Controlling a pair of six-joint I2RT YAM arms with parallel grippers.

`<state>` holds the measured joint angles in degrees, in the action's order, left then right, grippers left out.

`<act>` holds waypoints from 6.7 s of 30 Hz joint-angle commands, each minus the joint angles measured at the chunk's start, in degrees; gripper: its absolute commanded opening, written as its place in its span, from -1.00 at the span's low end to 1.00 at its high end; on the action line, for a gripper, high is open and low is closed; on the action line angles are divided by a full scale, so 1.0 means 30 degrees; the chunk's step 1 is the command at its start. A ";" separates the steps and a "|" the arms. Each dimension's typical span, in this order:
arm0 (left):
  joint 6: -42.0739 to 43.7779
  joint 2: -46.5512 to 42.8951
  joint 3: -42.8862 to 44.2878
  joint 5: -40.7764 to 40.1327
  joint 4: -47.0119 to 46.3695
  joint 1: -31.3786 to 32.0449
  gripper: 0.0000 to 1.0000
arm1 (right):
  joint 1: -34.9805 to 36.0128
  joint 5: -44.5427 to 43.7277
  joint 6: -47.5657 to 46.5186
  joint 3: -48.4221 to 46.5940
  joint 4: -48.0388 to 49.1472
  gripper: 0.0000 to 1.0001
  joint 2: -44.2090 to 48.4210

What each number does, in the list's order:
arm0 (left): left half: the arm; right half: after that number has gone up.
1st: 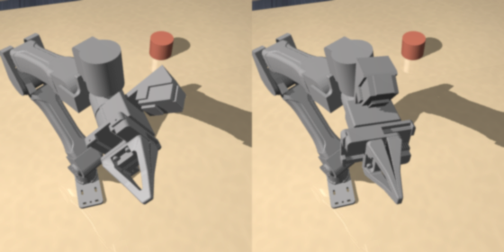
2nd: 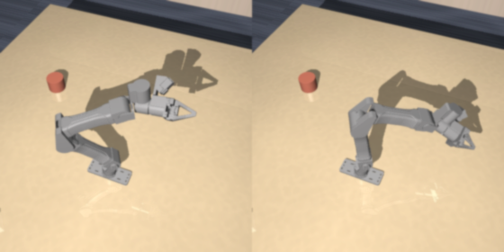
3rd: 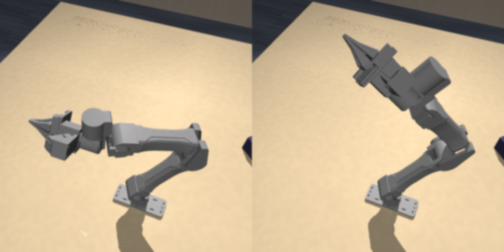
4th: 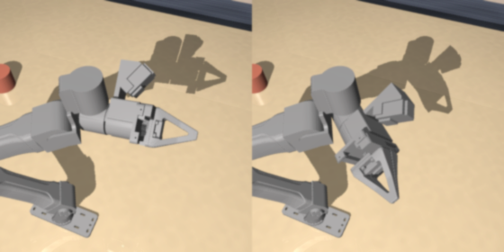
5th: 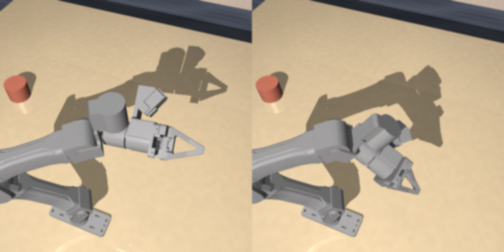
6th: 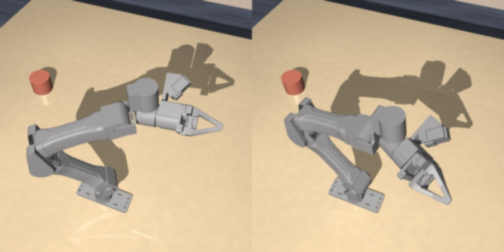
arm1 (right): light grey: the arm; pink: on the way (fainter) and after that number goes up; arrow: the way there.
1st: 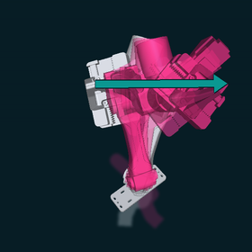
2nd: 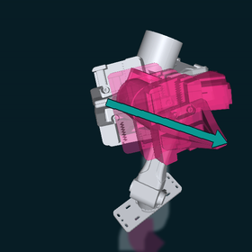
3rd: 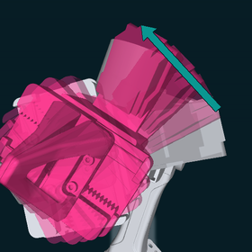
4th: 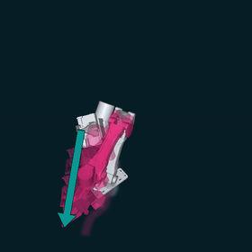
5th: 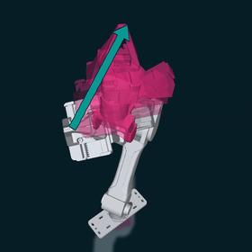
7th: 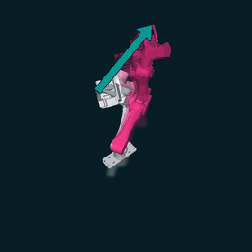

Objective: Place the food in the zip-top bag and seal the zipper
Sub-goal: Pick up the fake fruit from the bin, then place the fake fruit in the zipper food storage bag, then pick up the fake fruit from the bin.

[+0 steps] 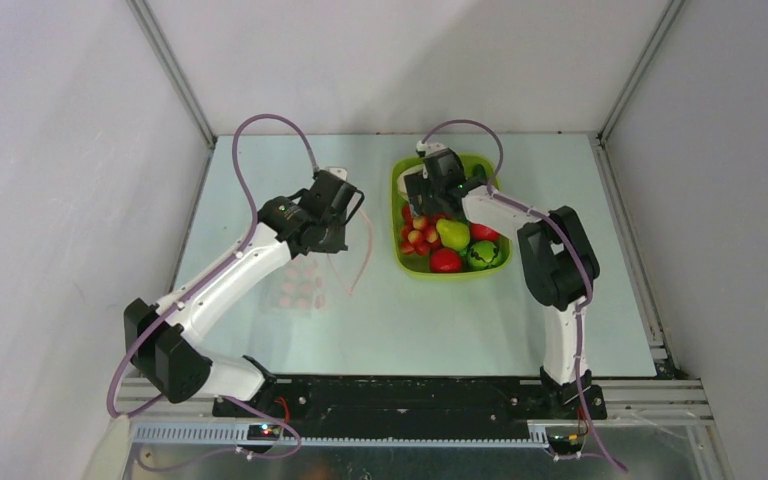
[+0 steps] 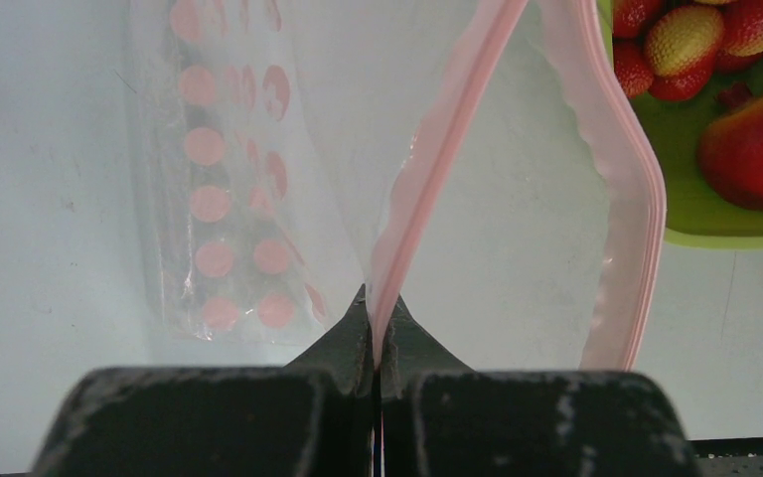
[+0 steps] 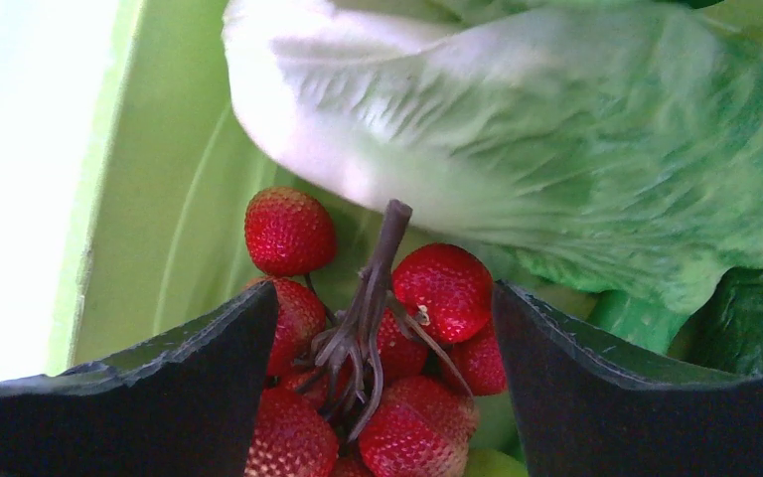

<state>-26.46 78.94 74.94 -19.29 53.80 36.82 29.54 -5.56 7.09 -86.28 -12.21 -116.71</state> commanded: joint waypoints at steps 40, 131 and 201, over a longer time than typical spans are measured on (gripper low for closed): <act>0.0190 -0.1294 -0.0476 0.2905 -0.1226 -0.0009 -1.00 | 0.2288 -0.3211 0.2460 0.6706 0.6778 -1.00 1.3402; -0.1750 -0.4981 -0.2368 0.7993 -0.4766 -0.1579 -1.00 | 0.8586 -0.0275 0.8418 1.0383 1.1985 -1.00 1.2379; 0.0740 -0.4411 0.2468 0.3718 -0.0354 -0.2484 -0.97 | 0.5270 -0.3168 0.6297 0.5872 -0.0809 0.99 1.6021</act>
<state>-26.44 62.37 77.47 -6.48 50.61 29.63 48.07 -10.59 22.39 -70.43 -10.66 -69.78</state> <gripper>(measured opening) 0.018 0.993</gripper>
